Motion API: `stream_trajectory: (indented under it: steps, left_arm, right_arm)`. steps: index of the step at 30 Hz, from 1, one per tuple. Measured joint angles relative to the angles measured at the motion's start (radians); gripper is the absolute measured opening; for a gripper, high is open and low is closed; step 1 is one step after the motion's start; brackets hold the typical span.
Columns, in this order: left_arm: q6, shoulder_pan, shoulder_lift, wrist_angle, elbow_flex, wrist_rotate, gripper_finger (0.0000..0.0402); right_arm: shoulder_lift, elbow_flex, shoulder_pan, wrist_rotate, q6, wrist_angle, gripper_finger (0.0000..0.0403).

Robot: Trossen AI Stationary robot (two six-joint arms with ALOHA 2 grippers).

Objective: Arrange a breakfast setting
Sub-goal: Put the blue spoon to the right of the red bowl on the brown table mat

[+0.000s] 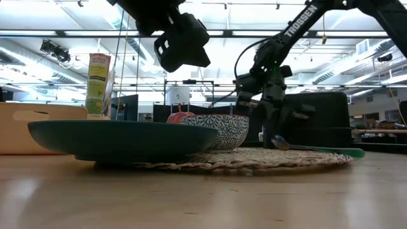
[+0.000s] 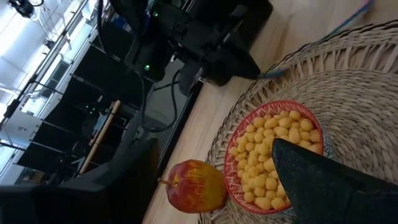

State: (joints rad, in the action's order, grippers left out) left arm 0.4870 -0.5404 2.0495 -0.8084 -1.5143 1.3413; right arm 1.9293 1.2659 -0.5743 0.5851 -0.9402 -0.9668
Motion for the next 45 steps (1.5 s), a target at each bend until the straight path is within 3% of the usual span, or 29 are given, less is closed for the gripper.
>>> stream_trajectory:
  steps: [6, 10, 13, 16, 23, 30, 38, 42, 45]
  left_arm:
    - [0.010, -0.008, 0.000, 0.000, 0.000, -0.008, 0.0318]
    - [0.028, -0.024, 0.000, -0.007, 0.000, -0.010, 0.0318]
    - [0.079, -0.040, -0.005, -0.052, 0.000, -0.013, 0.0318]
    - [0.175, -0.050, -0.020, -0.146, 0.000, -0.028, 0.0318]
    - [0.288, -0.046, -0.076, -0.289, 0.000, -0.074, 0.0318]
    - [0.155, -0.028, -0.156, -0.302, 0.000, -0.252, 0.0302]
    - [-0.047, 0.038, -0.275, -0.241, 0.000, -0.459, 0.0284]
    - [-0.137, 0.070, -0.349, -0.210, 0.000, -0.492, 0.0274]
    - [-0.184, 0.079, -0.412, -0.217, 0.000, -0.498, 0.0265]
  right_arm:
    - [-0.007, 0.000, 0.016, -0.049, 0.101, 0.045, 0.0090]
    - [-0.088, 0.000, 0.055, -0.196, 0.217, -0.031, 0.0112]
    - [-0.180, 0.000, 0.135, -0.338, 0.313, -0.076, 0.0116]
    - [-0.244, -0.013, 0.244, -0.414, 0.388, -0.078, 0.0113]
    - [-0.221, -0.173, 0.416, -0.546, 0.365, 0.091, 0.0106]
    - [-0.209, -0.293, 0.458, -0.545, 0.311, 0.249, 0.0096]
    - [-0.210, -0.305, 0.460, -0.555, 0.308, 0.279, 0.0059]
    - [-0.212, -0.305, 0.468, -0.573, 0.293, 0.280, 0.0017]
    - [-0.225, -0.297, 0.469, -0.573, 0.241, 0.254, 0.0016]
